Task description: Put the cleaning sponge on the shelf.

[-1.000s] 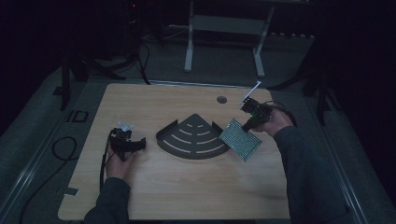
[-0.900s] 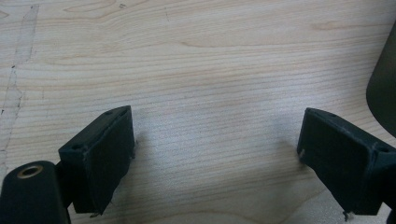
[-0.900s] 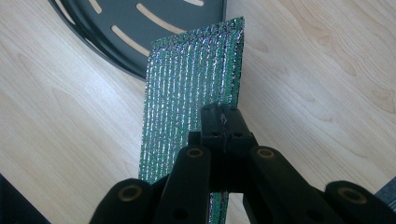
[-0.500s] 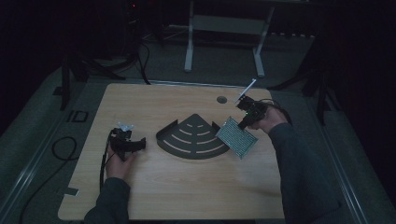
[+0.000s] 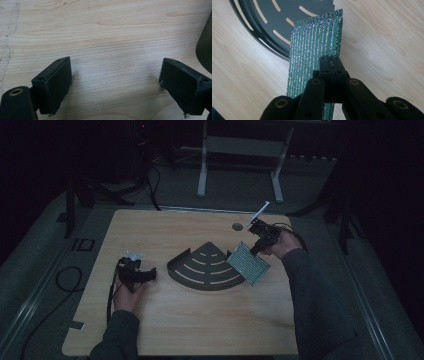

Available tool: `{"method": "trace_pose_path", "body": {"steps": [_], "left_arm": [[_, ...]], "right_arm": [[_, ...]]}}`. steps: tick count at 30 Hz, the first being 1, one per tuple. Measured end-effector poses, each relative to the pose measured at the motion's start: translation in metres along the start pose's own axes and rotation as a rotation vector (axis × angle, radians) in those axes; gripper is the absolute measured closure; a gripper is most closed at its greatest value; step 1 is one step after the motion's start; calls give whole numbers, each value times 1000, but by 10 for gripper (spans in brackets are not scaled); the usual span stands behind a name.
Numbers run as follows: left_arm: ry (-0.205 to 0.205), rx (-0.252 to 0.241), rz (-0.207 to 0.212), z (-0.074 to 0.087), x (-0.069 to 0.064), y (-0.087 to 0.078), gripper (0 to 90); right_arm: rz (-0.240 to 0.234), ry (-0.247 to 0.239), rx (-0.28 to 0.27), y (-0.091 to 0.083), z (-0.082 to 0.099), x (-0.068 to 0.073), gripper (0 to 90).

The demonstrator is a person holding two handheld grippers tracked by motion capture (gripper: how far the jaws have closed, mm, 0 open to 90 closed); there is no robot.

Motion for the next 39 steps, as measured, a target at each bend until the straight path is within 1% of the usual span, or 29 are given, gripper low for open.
{"method": "trace_pose_path", "body": {"steps": [2,8,15,25,39], "left_arm": [[0,0,0,0,0,0,115],[0,0,0,0,0,0,115],[-1,0,0,0,0,0,115],[-1,0,0,0,0,0,115],[-2,0,0,0,0,0,115]], "right_arm": [[-1,8,-1,0,-1,0,897],[-6,6,-6,4,-5,-1,897],[-25,14,-3,11,-13,-3,897],[-41,17,-2,18,-19,-7,897],[-45,28,-11,23,-27,-12,898]]}}
Point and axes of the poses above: each handheld gripper's, and its own axes: y roughly forward along the jaws, z roughly out of its underside, x roughly to its left, the point moved 3 cm from there along y, roughly forward along the jaws, and after that the axes turned 13 degrees about -z, right-handed, at the moved point
